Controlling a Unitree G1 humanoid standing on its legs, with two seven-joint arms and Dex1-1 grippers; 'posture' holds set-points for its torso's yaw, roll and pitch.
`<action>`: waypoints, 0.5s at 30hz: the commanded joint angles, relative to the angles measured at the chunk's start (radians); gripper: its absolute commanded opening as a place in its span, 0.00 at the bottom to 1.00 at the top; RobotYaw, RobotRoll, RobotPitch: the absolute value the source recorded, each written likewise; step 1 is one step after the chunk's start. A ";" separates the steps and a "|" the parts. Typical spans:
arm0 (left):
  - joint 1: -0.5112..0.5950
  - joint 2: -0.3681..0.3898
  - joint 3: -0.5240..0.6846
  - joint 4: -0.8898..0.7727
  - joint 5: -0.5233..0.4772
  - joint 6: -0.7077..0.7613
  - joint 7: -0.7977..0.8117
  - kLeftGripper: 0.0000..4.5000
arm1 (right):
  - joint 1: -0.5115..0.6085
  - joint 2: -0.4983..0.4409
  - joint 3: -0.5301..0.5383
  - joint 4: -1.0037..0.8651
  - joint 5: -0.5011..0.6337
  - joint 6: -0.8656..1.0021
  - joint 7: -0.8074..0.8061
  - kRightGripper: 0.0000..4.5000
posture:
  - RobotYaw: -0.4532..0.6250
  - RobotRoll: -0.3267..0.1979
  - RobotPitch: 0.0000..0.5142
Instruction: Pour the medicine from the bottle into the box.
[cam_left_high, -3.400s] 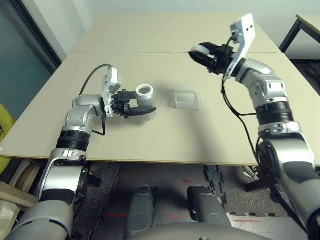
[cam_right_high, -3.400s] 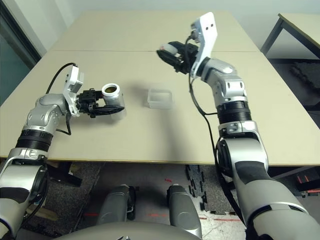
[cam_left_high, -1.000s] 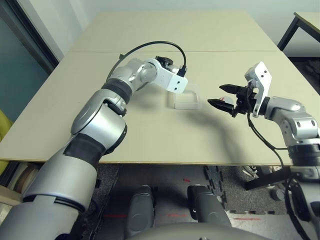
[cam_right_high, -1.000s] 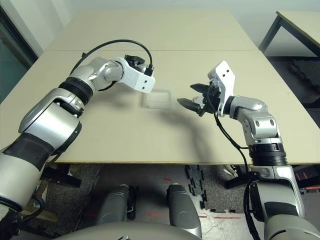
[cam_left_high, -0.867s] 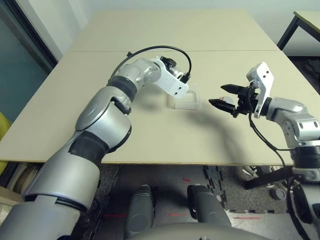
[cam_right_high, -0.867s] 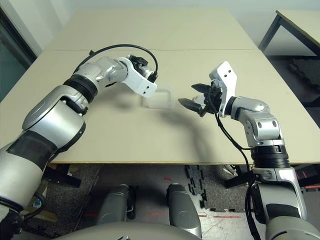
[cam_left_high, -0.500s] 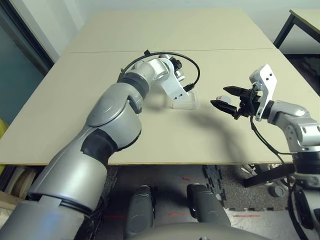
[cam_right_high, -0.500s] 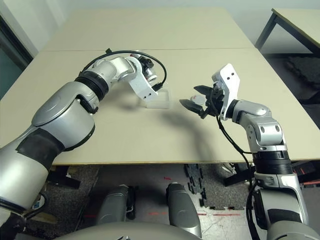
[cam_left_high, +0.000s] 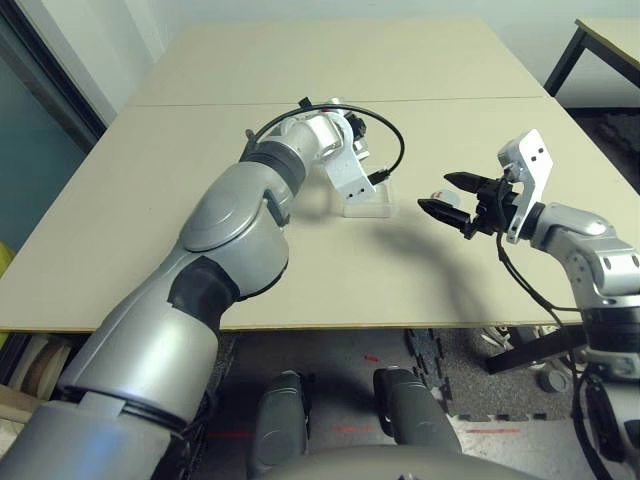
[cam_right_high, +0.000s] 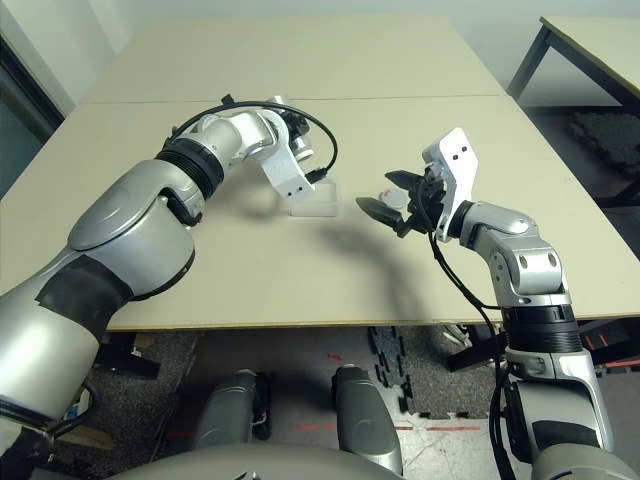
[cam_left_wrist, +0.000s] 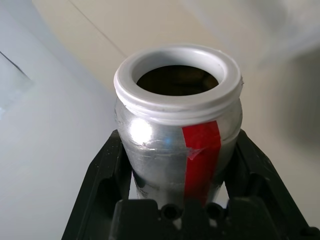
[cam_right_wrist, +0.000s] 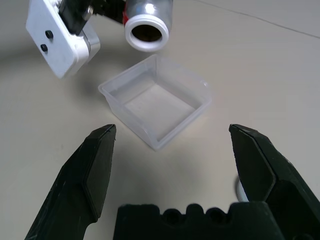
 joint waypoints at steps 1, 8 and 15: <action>0.038 0.018 0.147 0.003 -0.156 0.013 -0.126 0.61 | -0.022 -0.002 0.018 0.018 0.000 -0.005 0.015 1.00 | 0.29 0.62 0.15; 0.110 0.045 0.436 -0.021 -0.429 0.095 -0.309 0.61 | -0.062 -0.011 0.040 0.047 -0.007 -0.010 0.050 1.00 | 0.31 0.62 0.16; 0.196 0.093 0.617 -0.056 -0.608 0.127 -0.391 0.61 | -0.093 -0.014 0.053 0.073 -0.012 -0.016 0.081 1.00 | 0.34 0.62 0.16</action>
